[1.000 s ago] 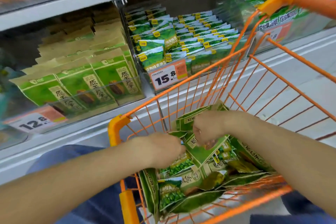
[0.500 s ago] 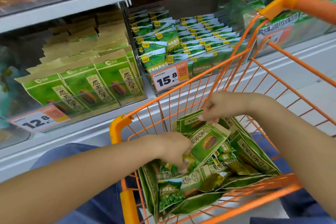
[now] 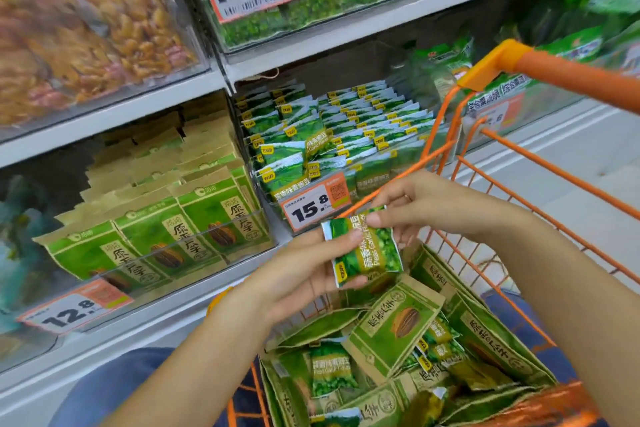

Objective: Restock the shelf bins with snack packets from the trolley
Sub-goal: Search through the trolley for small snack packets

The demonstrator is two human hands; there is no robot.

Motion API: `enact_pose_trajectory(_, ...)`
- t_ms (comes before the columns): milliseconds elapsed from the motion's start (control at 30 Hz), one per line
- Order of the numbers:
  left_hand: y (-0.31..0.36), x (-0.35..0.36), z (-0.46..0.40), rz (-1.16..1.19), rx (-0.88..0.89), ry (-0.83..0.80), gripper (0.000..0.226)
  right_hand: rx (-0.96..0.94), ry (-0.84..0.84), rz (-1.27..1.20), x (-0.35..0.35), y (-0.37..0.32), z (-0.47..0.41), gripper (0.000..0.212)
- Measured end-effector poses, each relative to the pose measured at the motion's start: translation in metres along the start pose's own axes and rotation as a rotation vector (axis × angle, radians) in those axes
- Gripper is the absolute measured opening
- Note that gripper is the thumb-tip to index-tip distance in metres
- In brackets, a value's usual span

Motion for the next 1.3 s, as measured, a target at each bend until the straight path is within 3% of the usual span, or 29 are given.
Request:
enact_pose_trajectory(67,0.008,0.001,0.004,-0.002,0.048,0.006,0.034,-0.039,0.083,-0.081,0.001,-0.004,0.0,0.032)
enact_pose_trajectory(133,0.022,0.002,0.004,-0.122,0.151,0.061,0.04,-0.072,0.277,-0.013,0.004,-0.001,-0.005,0.039)
enact_pose_trajectory(233,0.055,0.004,-0.003,-0.356,0.409,0.18,0.032,-0.035,0.596,0.554,0.003,0.006,-0.008,0.036)
enact_pose_trajectory(300,0.08,0.008,-0.015,-0.543,0.587,0.261,0.014,-0.032,0.611,0.8,0.004,0.009,-0.008,0.036)
enact_pose_trajectory(433,0.119,0.013,-0.058,-0.906,0.779,0.376,0.005,-0.041,0.515,0.865,0.01,0.014,-0.011,0.037)
enact_pose_trajectory(533,0.136,0.009,-0.091,-1.294,0.734,0.577,0.022,-0.04,0.502,0.88,0.011,0.012,-0.01,0.038)
enact_pose_trajectory(633,0.141,0.004,-0.11,-1.524,0.446,0.656,0.052,-0.037,0.502,0.876,0.011,0.011,-0.009,0.037)
enact_pose_trajectory(700,0.137,0.0,-0.118,-1.62,0.309,0.633,0.059,-0.04,0.486,0.902,0.011,0.01,-0.01,0.037)
enact_pose_trajectory(900,0.135,0.001,-0.123,-1.658,0.435,0.624,0.057,-0.046,0.46,0.917,0.012,0.01,-0.012,0.038)
enact_pose_trajectory(1033,0.137,0.0,-0.12,-1.612,0.375,0.702,0.055,-0.048,0.454,0.913,0.012,0.01,-0.011,0.038)
enact_pose_trajectory(1200,0.13,0.001,-0.123,-1.608,0.428,0.671,0.021,-0.046,0.442,0.91,0.013,0.009,-0.011,0.039)
enact_pose_trajectory(1300,0.13,-0.002,-0.123,-1.598,0.447,0.605,0.041,-0.046,0.443,0.909,0.013,0.009,-0.01,0.037)
Point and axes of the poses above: each hand's wrist, its own z-axis away from the middle knuckle, its own x-axis out of the palm, y = z × x, the point moved 1 cm from there along -z, towards the middle knuckle, and after that the axes turned 14 degrees about z, right-handed, at the moved point
